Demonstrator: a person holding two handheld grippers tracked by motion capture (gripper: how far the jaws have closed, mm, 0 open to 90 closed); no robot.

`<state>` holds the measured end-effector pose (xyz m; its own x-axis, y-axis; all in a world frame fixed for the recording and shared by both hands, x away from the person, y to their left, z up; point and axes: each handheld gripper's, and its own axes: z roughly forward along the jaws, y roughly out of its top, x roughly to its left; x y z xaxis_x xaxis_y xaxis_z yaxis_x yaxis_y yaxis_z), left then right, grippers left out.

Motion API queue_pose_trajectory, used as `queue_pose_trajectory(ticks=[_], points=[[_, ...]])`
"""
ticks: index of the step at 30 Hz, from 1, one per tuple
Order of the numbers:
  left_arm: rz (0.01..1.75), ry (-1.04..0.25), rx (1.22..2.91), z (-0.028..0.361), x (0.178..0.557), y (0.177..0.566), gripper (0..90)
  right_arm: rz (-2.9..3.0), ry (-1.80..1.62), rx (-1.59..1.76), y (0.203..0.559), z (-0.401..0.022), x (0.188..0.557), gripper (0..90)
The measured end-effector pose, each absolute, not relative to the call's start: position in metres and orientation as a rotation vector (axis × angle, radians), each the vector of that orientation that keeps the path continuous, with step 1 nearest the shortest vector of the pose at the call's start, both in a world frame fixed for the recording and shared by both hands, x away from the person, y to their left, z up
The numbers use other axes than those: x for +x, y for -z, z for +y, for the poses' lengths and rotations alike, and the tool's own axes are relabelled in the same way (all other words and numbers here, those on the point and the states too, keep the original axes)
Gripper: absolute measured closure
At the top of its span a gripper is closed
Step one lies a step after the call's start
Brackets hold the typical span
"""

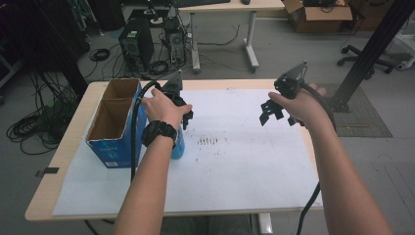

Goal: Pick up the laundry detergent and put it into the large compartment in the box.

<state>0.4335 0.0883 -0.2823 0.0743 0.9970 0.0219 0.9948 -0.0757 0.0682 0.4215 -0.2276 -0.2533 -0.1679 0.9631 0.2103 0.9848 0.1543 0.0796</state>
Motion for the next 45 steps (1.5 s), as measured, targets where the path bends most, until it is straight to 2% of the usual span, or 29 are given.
queue_pose_trajectory(ticks=[30, 45], points=[[2.135, -0.117, 2.278, 0.0906, 0.4349, 0.2815, 36.7, -2.3, 0.297, -1.947, 0.2572, -0.2274, 0.4223, 3.8], [2.127, -0.118, 2.285, 0.0909, 0.435, 0.2809, 37.0, -2.303, 0.298, -1.949, 0.2539, -0.226, 0.4221, 3.8]])
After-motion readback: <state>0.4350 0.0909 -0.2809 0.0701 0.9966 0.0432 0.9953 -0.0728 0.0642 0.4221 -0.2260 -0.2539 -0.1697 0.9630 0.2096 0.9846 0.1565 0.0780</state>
